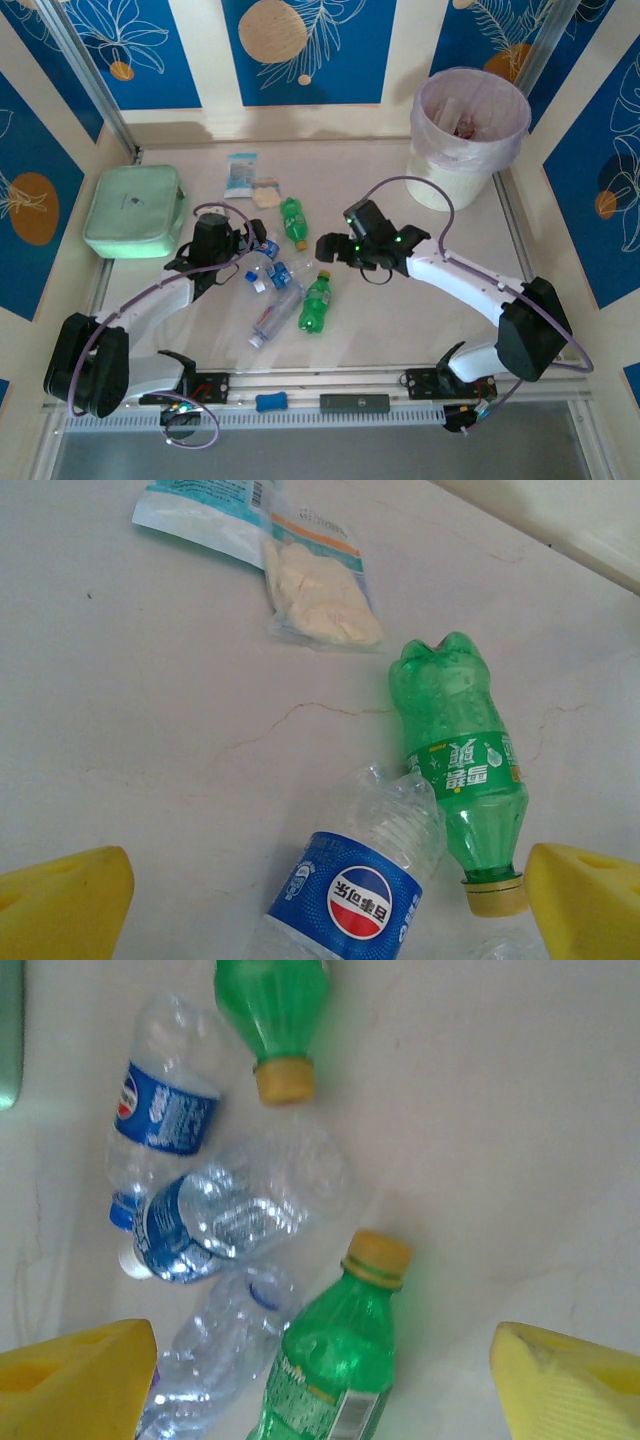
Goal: Put the plastic bottles in the bin
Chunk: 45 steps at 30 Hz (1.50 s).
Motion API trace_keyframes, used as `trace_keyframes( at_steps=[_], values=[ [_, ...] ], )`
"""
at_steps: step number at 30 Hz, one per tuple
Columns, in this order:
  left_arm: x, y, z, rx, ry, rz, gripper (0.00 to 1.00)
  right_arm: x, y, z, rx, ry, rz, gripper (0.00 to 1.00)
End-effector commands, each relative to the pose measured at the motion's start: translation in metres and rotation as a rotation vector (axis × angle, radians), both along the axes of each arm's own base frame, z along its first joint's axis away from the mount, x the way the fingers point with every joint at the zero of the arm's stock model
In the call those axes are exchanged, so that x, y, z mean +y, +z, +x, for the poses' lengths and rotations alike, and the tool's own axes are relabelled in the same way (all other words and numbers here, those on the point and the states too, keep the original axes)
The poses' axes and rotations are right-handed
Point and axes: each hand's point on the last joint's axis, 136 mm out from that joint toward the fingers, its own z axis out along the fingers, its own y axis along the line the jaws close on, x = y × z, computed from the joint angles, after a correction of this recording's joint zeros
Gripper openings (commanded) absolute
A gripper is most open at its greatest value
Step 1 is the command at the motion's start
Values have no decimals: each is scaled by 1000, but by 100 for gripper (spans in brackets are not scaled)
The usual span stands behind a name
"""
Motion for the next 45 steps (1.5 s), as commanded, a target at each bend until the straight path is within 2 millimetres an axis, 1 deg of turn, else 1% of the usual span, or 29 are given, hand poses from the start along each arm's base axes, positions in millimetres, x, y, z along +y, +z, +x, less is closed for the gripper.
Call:
trace_keyframes(
  at_steps=[1,5,8,11,16,25,29,33,36,41,43,45],
  values=[
    [-2,15,4,-39,-18,-8,100,-2,-21,-28,98,-45,-40,87],
    [-3,12,4,-33,-17,-13,100,10,-40,-56,169,15,-71,88],
    [-4,12,5,-31,-19,-18,100,15,-54,-67,221,41,-113,89],
    [-4,11,4,-29,-18,-21,100,18,-63,-68,241,57,-158,89],
    [-3,11,2,-28,-18,-20,100,17,-76,-68,278,52,-212,88],
    [-2,8,0,-24,-13,-25,100,18,-91,-67,308,71,-266,87],
    [-2,9,0,-25,-12,-24,100,20,-94,-66,314,81,-279,85],
    [-1,9,-1,-26,-11,-21,100,17,-98,-65,321,72,-287,84],
    [-1,9,-1,-26,-10,-23,100,16,-101,-65,334,65,-277,78],
    [-1,9,-1,-26,-8,-24,100,12,-104,-65,348,52,-261,59],
    [0,10,-1,-28,-7,-23,100,12,-103,-65,341,53,-258,54],
    [0,10,-1,-28,-7,-22,100,13,-101,-65,332,57,-256,52]
  ],
)
